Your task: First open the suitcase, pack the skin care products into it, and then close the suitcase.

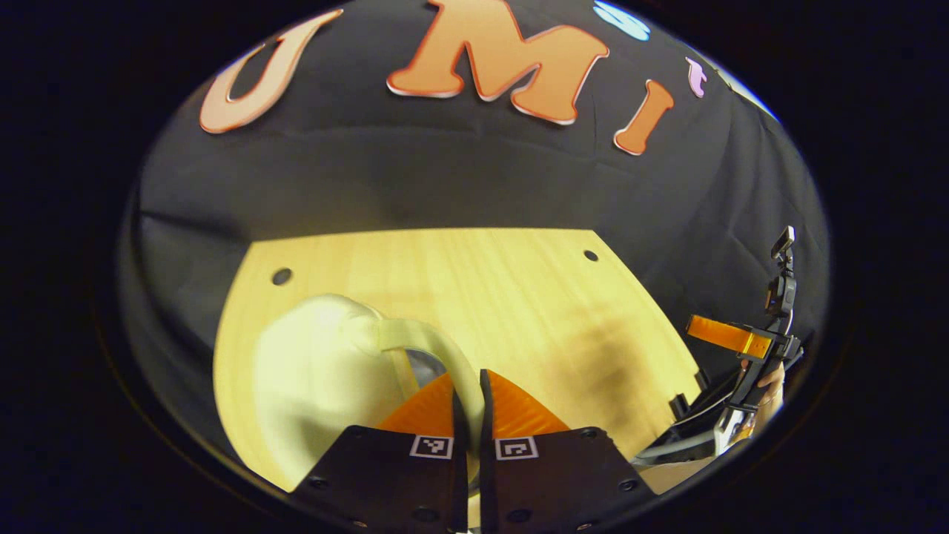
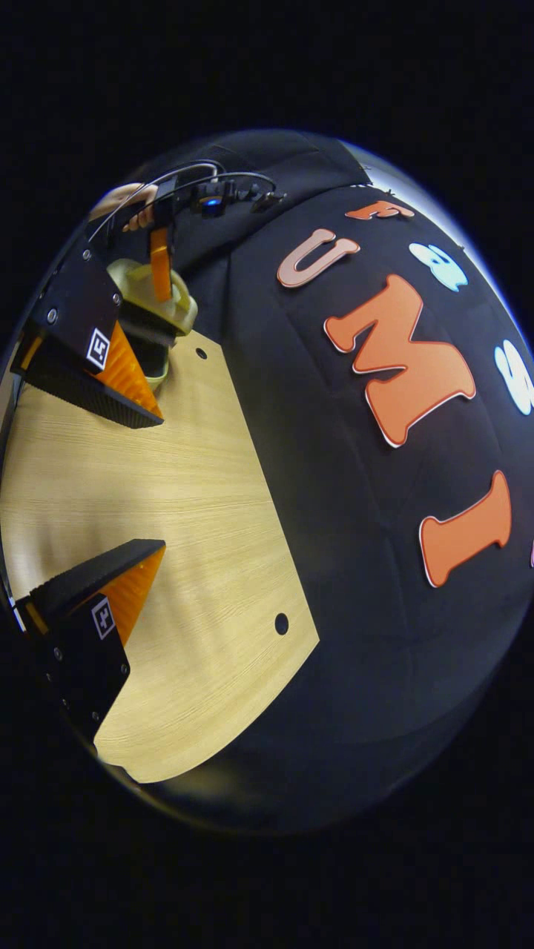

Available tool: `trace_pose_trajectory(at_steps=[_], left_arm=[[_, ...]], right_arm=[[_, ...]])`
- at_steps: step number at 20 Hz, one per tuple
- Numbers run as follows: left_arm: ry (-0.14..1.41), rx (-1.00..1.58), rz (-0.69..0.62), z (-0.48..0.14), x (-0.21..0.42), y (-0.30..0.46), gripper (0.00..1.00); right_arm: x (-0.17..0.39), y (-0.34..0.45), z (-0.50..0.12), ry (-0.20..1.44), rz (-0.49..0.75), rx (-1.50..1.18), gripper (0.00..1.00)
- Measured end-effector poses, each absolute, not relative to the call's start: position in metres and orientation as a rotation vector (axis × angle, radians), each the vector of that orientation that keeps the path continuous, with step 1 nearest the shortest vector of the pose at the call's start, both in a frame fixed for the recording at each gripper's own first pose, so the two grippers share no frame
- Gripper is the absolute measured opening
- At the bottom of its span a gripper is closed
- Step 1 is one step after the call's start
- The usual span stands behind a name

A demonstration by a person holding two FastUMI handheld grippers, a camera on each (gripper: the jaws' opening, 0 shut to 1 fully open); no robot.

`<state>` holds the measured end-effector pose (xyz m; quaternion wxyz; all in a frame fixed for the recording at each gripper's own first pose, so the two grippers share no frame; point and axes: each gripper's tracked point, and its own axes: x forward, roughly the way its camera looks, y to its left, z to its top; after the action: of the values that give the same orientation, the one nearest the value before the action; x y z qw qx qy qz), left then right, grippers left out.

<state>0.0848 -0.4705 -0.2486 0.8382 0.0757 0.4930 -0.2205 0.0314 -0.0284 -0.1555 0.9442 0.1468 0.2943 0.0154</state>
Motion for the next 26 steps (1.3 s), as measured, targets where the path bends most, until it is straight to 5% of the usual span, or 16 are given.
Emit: trace_pose_trajectory(at_steps=[10,11,16,18,21,25,26], left_arm=[[1.223,0.156,-0.43,-0.399,0.049,-0.494,0.07],[1.228,0.152,-0.411,-0.405,0.045,-0.494,0.14],[1.198,0.23,-0.402,-0.392,0.049,-0.509,0.16],[1.171,0.237,-0.415,-0.37,0.048,-0.52,0.23],[1.017,0.346,-0.459,-0.322,0.063,-0.545,0.67],[0.605,0.517,-0.558,-0.226,0.105,-0.612,0.65],[0.564,0.518,-0.566,-0.212,0.109,-0.629,0.72]], right_arm=[[0.027,-0.062,-0.166,0.624,-0.041,0.249,0.96],[0.027,-0.06,-0.166,0.625,-0.042,0.253,0.96],[0.03,-0.056,-0.16,0.606,-0.053,0.249,0.96],[0.032,-0.055,-0.156,0.589,-0.058,0.255,0.95],[0.04,-0.048,-0.149,0.57,-0.057,0.272,0.96],[0.053,-0.039,-0.129,0.508,-0.049,0.246,0.96],[0.056,-0.036,-0.123,0.493,-0.049,0.242,0.95]])
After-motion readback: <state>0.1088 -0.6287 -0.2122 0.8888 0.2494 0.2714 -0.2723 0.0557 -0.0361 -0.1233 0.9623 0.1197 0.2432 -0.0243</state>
